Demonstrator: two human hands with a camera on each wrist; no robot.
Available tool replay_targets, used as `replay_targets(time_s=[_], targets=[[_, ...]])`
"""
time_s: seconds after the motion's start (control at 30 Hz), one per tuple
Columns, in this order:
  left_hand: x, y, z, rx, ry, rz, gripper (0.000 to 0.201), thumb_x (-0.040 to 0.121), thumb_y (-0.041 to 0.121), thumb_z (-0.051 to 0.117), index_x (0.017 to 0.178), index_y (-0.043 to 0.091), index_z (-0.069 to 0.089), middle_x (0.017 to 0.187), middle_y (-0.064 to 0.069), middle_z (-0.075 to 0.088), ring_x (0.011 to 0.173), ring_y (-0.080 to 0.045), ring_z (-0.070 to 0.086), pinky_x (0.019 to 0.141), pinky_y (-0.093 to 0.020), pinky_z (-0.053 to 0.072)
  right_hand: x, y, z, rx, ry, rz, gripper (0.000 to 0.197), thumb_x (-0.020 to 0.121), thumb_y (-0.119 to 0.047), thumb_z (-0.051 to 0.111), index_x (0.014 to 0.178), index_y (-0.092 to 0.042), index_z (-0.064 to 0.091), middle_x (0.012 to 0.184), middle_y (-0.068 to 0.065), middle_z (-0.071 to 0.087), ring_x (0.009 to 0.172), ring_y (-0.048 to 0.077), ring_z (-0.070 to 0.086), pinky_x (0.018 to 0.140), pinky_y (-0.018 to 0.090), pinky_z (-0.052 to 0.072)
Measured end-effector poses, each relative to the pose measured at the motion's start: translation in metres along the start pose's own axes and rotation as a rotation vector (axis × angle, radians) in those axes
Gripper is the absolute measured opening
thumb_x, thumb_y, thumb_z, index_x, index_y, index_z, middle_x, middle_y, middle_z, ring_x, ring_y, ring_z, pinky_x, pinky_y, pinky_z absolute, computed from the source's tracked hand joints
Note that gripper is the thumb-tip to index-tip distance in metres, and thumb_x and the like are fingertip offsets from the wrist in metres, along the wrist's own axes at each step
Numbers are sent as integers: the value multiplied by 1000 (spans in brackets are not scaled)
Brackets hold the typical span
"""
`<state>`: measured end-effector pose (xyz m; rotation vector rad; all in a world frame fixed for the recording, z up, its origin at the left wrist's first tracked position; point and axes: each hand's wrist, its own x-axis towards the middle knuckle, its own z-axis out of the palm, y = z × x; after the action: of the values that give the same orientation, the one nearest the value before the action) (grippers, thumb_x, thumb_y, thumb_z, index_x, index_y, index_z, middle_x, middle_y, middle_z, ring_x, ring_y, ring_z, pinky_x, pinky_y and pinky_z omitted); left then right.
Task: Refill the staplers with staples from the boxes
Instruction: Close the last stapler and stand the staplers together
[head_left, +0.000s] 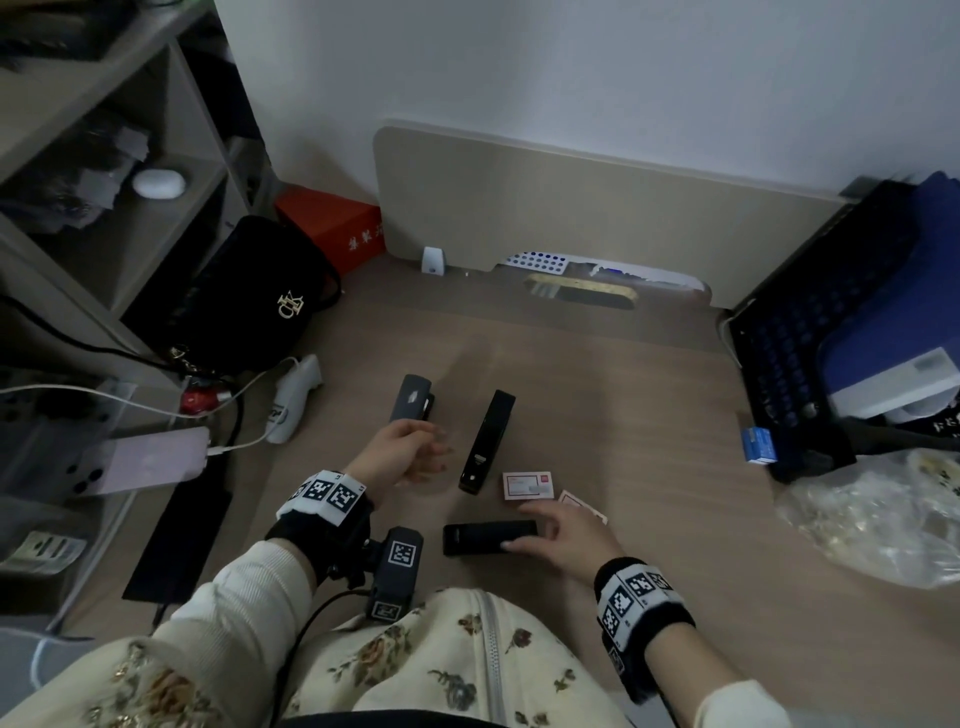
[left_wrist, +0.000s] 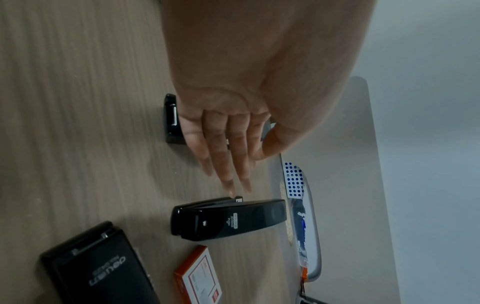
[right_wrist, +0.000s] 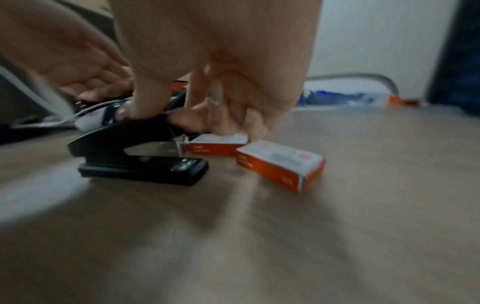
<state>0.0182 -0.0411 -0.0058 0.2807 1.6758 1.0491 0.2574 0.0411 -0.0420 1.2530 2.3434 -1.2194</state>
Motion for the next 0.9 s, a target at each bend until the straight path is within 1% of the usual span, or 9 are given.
replay_targets(time_s=[0.1, 0.2, 0.27, 0.37, 0.5, 0.67, 0.73, 0.8, 0.9], targets=[[0, -1, -6, 14, 3, -18, 24, 99, 13, 45, 116, 11, 61, 95, -4, 72, 67, -12, 69, 51, -19, 50, 6, -8, 5, -137, -132, 23, 54, 73, -56, 70, 122, -37, 56, 112, -9, 64, 91, 9, 62, 80, 25, 50], [0, -1, -10, 22, 0, -31, 23, 99, 14, 44, 113, 14, 62, 92, 0, 71, 66, -9, 69, 55, -21, 48, 12, -9, 9, -89, -148, 57, 33, 76, -42, 71, 105, -42, 57, 86, -5, 71, 64, 11, 68, 61, 25, 54], [1, -2, -14, 26, -2, -34, 23, 99, 16, 45, 112, 15, 63, 95, -2, 73, 67, -10, 69, 59, -24, 48, 13, -11, 8, -114, -146, 53, 18, 76, -39, 71, 90, -39, 58, 77, -6, 69, 67, 13, 68, 66, 27, 53], [3, 0, -17, -50, 40, 10, 23, 99, 16, 44, 109, 13, 65, 100, -9, 74, 72, -16, 64, 61, -25, 48, 12, -16, 3, -109, -146, 40, 17, 76, -35, 71, 83, -41, 57, 85, -9, 66, 77, 13, 66, 75, 32, 54], [5, 11, -21, -165, 135, 100, 21, 100, 16, 44, 96, 16, 64, 80, -2, 74, 70, -16, 65, 59, -24, 45, 11, -24, -12, -76, -151, -15, 20, 78, -25, 74, 92, -36, 65, 84, -14, 60, 70, 9, 64, 62, 15, 49], [12, 17, -23, -233, 270, 180, 20, 98, 8, 42, 99, 10, 62, 77, -3, 69, 50, -3, 62, 49, -16, 43, 12, -39, -48, 13, -77, -63, 27, 77, -6, 74, 88, -30, 66, 89, 4, 67, 73, 10, 67, 61, 16, 53], [17, 14, -25, -254, 383, 233, 18, 96, 6, 46, 101, 10, 63, 86, -5, 68, 64, -5, 64, 58, -19, 47, 17, -43, -60, 13, -36, -61, 28, 75, -2, 73, 90, -25, 68, 89, 7, 69, 71, 12, 68, 64, 14, 52], [23, 10, -30, -248, 467, 272, 14, 92, 9, 54, 99, 14, 65, 99, -4, 69, 85, -12, 66, 77, -28, 53, 24, -43, -68, -79, -16, -44, 38, 71, 0, 74, 101, -23, 69, 95, 2, 69, 84, 13, 66, 73, 16, 47], [27, 6, -35, -201, 457, 254, 19, 89, 12, 62, 107, 14, 67, 108, 0, 69, 106, -18, 64, 97, -35, 49, 33, -43, -74, -216, -41, -24, 45, 70, -4, 76, 106, -29, 68, 97, -6, 66, 93, 13, 61, 78, 21, 44]])
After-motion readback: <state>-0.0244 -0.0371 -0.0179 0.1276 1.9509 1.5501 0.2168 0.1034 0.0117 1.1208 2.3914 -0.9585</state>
